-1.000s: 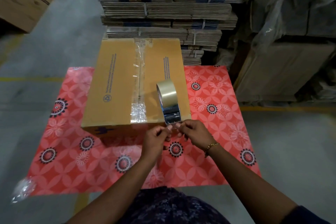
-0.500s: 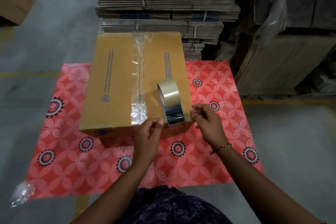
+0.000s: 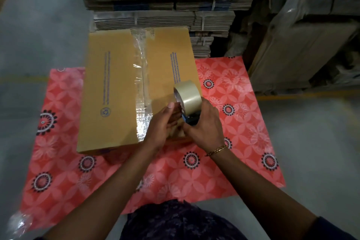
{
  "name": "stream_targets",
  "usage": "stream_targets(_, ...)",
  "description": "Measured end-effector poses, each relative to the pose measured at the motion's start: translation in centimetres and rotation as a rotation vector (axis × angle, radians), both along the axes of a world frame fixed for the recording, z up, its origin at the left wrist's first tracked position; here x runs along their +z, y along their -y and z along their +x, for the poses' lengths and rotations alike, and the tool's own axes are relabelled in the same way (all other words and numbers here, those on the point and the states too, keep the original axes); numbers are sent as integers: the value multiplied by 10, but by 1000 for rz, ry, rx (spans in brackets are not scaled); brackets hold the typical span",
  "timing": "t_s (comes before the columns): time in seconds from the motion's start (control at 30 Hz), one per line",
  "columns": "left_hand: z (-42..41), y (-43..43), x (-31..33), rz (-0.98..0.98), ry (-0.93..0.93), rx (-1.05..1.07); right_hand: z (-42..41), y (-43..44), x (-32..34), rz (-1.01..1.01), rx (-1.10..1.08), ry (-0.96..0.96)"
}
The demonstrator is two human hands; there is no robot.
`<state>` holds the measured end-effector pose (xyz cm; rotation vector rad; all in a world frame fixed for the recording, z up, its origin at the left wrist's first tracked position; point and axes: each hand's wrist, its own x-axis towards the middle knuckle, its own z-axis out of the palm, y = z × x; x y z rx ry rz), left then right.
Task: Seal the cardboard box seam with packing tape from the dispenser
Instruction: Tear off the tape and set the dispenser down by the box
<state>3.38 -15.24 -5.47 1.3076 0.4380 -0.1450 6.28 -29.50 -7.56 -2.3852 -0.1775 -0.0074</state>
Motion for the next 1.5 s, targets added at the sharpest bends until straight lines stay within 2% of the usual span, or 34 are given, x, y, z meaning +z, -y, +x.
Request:
stream_targets(0.03,2,-1,-1,59,31,-26,2,5,0,19,-12,6)
stream_targets(0.07,5,-2,-6,203,95,-60,4,11,1,50,-25,-10)
stream_targets(0.17,17,-6,-34,970,386,-220,8,34,2,310,-91,-144)
stream_targets(0.23,22,-4,-43,1364,397,-293,13,54,1,522,-128,-227)
stream_targets(0.3,21,-1,-48,1541,304,-366,25,75,-6,650,-205,-291)
stream_targets(0.5,20,4,-51,1605,266,-373,67,116,-51,721,-420,-445)
stream_targets(0.63,19,6,-54,1628,274,-354,82,122,-75,731,-459,-617)
stream_targets(0.83,20,7,-57,1640,275,-336,92,124,-95,826,-573,-725)
stream_targets(1.03,20,7,-57,1639,284,-329,95,122,-90,756,-648,-697)
stream_targets(1.37,20,7,-57,1653,286,-339,97,137,-82,609,-639,-687)
stream_targets(1.5,20,7,-56,1642,281,-347,96,152,-69,409,-550,-620)
